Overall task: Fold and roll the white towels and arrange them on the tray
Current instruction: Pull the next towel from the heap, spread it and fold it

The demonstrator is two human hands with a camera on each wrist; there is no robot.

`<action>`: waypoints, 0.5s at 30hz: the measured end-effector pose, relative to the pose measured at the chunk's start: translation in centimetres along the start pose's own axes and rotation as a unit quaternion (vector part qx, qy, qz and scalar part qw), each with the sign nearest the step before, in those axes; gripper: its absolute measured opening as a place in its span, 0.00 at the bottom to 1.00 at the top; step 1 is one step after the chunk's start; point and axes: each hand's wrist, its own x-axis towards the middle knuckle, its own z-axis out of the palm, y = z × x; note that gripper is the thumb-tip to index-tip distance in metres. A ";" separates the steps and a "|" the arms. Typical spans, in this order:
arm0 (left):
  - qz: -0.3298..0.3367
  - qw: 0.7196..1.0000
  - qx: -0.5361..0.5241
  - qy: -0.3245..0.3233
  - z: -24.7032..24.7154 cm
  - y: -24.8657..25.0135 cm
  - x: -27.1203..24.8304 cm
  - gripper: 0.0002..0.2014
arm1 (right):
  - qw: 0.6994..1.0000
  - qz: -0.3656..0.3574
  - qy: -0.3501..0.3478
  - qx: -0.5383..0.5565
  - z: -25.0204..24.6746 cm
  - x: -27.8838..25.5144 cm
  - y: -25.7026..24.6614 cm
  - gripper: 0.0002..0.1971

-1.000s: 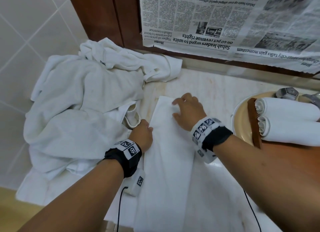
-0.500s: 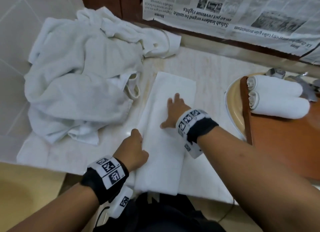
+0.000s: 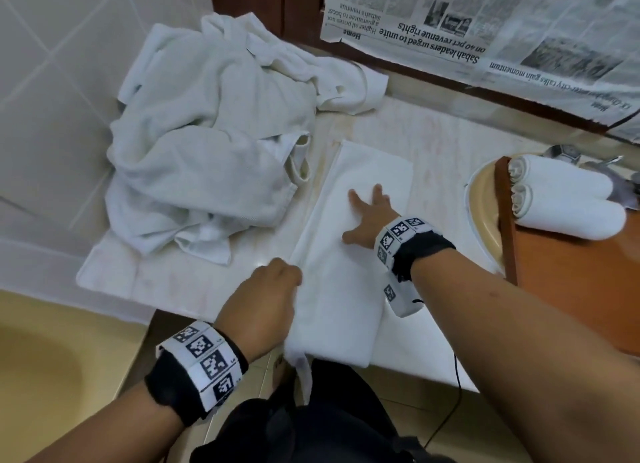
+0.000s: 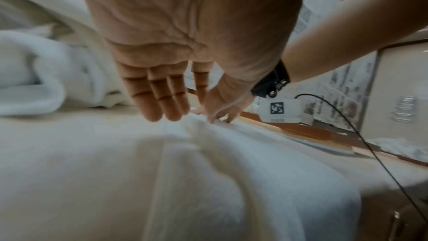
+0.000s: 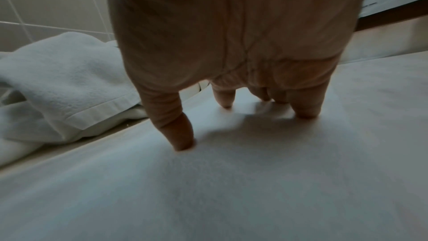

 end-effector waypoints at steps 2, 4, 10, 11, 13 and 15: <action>0.111 0.993 0.038 -0.007 0.5 1.4 0.5 0.14 | 1.000 0.004 0.002 -0.003 0.4 -0.5 -0.2 0.50; 0.178 0.981 0.065 -0.036 1.5 2.3 1.0 0.13 | 1.000 0.015 0.006 -0.011 0.8 -0.8 0.2 0.50; 0.178 0.953 0.174 -0.172 3.7 3.1 2.1 0.18 | 0.997 0.070 0.019 -0.014 0.8 -0.7 3.1 0.47; 0.164 0.951 0.185 -0.187 3.8 3.4 2.1 0.21 | 0.996 0.079 0.019 -0.021 0.3 -0.4 3.5 0.47; 0.134 0.947 0.212 -0.201 3.4 4.9 2.4 0.22 | 0.994 0.102 0.018 -0.037 -1.2 0.8 4.4 0.47; 0.095 0.947 0.191 -0.240 3.1 6.7 3.0 0.27 | 0.991 0.122 0.017 -0.051 -3.1 2.3 5.3 0.47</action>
